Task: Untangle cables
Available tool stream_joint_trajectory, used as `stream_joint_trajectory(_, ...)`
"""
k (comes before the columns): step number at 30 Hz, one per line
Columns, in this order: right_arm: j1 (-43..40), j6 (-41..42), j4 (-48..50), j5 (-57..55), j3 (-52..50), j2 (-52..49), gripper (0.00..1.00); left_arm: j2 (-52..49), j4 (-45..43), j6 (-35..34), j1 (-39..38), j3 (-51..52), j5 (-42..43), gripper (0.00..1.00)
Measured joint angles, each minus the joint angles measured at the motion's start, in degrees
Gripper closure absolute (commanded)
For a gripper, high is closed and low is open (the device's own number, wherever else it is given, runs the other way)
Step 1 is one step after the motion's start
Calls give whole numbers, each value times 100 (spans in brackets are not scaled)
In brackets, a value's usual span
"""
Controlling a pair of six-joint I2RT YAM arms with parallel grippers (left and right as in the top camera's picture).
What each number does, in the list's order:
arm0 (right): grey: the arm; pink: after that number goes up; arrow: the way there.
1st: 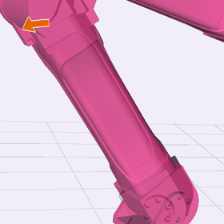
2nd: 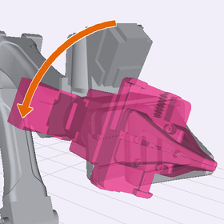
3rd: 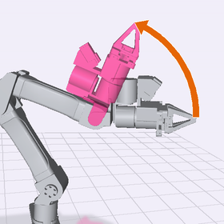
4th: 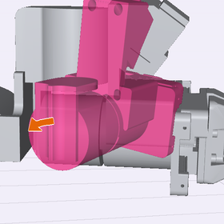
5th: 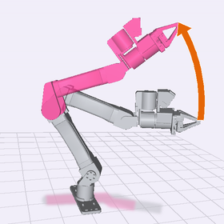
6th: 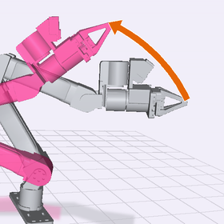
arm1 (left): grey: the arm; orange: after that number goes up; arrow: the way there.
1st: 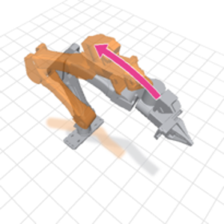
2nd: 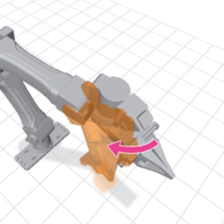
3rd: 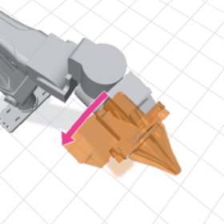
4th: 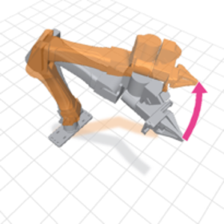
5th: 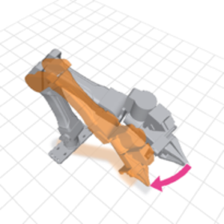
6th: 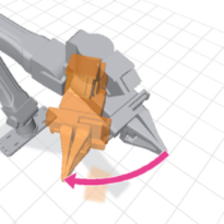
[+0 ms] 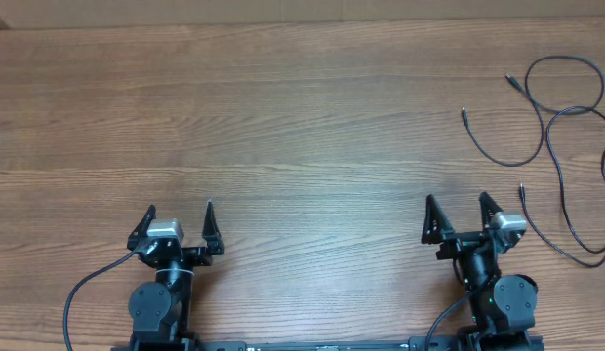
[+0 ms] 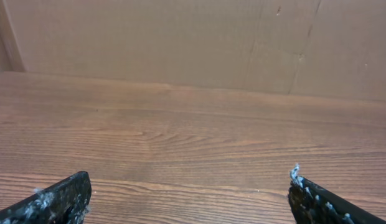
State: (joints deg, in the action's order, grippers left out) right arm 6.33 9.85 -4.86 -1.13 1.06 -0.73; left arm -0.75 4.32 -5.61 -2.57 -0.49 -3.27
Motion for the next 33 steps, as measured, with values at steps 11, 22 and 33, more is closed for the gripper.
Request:
stream_joint_trajectory(11, -562, -1360, 39, 927, 0, 0, 0, 0, 0, 0, 0, 0, 0, 0)
stream_joint_trajectory(22, -566, -1567, 50, 1121, 0, 0, 0, 0, 0, 0, 0, 0, 0, 0)
stream_joint_trajectory(33, -566, -1569, 52, 1128, 0, 0, 0, 0, 0, 0, 0, 0, 0, 0)
